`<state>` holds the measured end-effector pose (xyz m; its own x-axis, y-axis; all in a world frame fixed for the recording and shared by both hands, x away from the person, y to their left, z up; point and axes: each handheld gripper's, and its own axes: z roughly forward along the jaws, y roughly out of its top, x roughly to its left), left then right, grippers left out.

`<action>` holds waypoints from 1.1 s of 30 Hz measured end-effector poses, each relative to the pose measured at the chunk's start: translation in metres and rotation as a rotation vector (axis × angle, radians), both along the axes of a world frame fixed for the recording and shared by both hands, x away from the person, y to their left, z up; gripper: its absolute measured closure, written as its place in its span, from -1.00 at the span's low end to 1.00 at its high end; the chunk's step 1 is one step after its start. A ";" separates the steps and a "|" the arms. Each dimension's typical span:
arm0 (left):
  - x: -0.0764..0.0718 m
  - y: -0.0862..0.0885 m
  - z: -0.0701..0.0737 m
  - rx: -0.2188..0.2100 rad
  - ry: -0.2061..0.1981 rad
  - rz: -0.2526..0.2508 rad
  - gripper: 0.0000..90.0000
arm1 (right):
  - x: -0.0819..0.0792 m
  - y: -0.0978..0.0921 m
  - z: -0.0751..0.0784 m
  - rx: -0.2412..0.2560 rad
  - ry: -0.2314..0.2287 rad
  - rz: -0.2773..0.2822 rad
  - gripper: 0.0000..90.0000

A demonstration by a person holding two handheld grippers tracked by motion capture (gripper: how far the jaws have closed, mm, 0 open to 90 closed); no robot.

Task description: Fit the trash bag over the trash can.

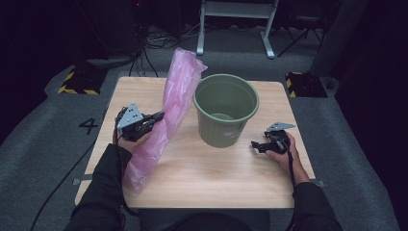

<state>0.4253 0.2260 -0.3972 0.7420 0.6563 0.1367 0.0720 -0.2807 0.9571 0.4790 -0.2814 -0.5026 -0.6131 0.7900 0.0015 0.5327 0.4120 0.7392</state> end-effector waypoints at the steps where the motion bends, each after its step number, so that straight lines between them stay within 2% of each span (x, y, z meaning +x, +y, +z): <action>1: 0.000 0.000 0.001 -0.009 0.001 0.001 0.99 | 0.000 -0.001 0.000 0.002 -0.001 -0.006 -0.52; 4: 0.000 0.000 0.002 -0.014 -0.005 0.000 0.99 | 0.002 -0.002 0.002 0.010 0.006 -0.031 -0.48; 7: 0.001 0.000 0.001 -0.020 -0.006 0.001 0.99 | 0.002 0.000 0.003 0.013 0.002 -0.033 -0.45; 10: -0.001 0.003 0.003 -0.022 -0.016 0.001 0.99 | 0.000 0.003 0.009 -0.013 -0.041 -0.033 -0.44; 11: -0.003 0.005 0.005 -0.027 -0.019 0.004 0.99 | -0.001 0.003 0.017 0.018 -0.050 -0.035 -0.45; 13: -0.004 0.007 0.006 -0.026 -0.024 0.010 0.99 | -0.001 0.002 0.020 0.028 -0.059 -0.037 -0.44; 15: -0.007 0.014 0.010 -0.039 -0.036 0.015 0.99 | -0.004 0.001 0.031 0.049 -0.092 -0.043 -0.44; 20: -0.014 0.019 0.016 -0.056 -0.058 -0.003 0.99 | -0.007 0.001 0.038 0.047 -0.120 -0.043 -0.43; 24: -0.016 0.014 0.020 -0.054 -0.067 -0.032 0.99 | -0.008 0.000 0.040 0.040 -0.126 -0.036 -0.42; 26: -0.016 0.010 0.021 -0.052 -0.069 -0.049 0.99 | -0.008 -0.001 0.043 0.065 -0.112 -0.032 -0.43; 33: -0.013 -0.006 0.024 -0.030 -0.066 -0.095 0.99 | -0.010 -0.005 0.059 0.077 -0.158 -0.038 -0.42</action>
<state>0.4121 0.2204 -0.3734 0.7910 0.5881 0.1688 -0.0169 -0.2547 0.9669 0.4693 -0.2868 -0.4433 -0.5801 0.8140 -0.0314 0.4217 0.3330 0.8434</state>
